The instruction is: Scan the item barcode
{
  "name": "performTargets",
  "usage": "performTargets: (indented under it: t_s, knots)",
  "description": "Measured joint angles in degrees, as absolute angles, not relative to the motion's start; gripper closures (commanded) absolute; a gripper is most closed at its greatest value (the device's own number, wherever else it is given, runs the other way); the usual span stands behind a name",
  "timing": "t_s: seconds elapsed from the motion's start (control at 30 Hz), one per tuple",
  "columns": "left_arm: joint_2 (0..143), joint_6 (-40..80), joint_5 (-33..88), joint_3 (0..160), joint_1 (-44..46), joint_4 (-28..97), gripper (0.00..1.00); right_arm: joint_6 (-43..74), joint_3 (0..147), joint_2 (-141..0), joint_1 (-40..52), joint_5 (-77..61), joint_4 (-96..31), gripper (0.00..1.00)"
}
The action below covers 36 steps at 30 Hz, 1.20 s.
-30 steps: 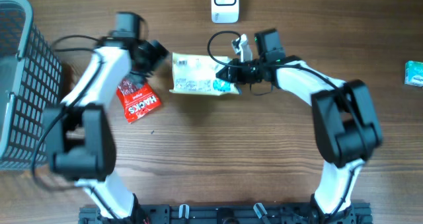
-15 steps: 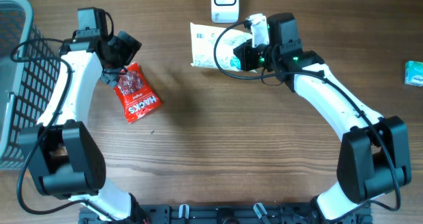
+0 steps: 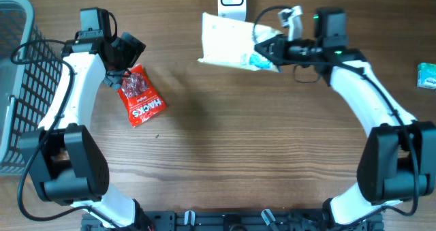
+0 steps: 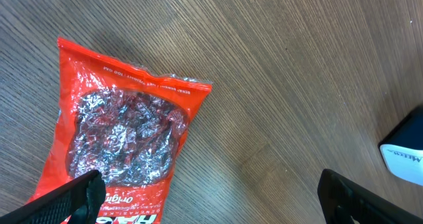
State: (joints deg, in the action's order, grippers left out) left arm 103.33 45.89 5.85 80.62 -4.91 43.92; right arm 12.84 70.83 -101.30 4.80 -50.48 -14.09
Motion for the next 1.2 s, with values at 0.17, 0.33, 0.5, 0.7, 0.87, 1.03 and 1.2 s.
performTargets:
  t_s: [0.17, 0.33, 0.5, 0.7, 0.87, 1.03, 1.2]
  knots:
    - [103.33, 45.89, 5.85, 80.62, -4.91, 43.92, 0.0, 13.21, 70.83, -101.3, 3.03, -40.66, -14.09, 0.96]
    - [103.33, 45.87, 5.82, 80.62, -4.89, 43.92, 0.0, 7.73, 70.85, -100.79, 7.22, -13.19, -13.52, 0.96]
    - [103.33, 45.87, 5.82, 80.62, -4.91, 43.92, 0.0, -9.19, 71.79, -100.16, 16.67, 19.68, -1.76, 0.96]
    - [103.33, 45.89, 5.82, 80.62, -4.91, 43.92, 0.0, -33.61, 72.99, -103.24, 25.52, 37.5, 24.64, 0.95]
    - [103.33, 45.89, 5.82, 80.62, -4.91, 43.97, 0.0, -62.13, 74.24, -117.97, 27.68, 43.18, 54.06, 0.96]
    - [103.33, 45.89, 5.82, 80.62, -4.91, 43.94, 0.0, -79.64, 73.73, -130.82, 27.99, 42.87, 65.25, 0.96]
    - [103.33, 45.89, 5.82, 80.62, -4.91, 43.92, 0.0, -84.16, 73.54, -132.7, 29.39, 42.39, 66.15, 0.96]
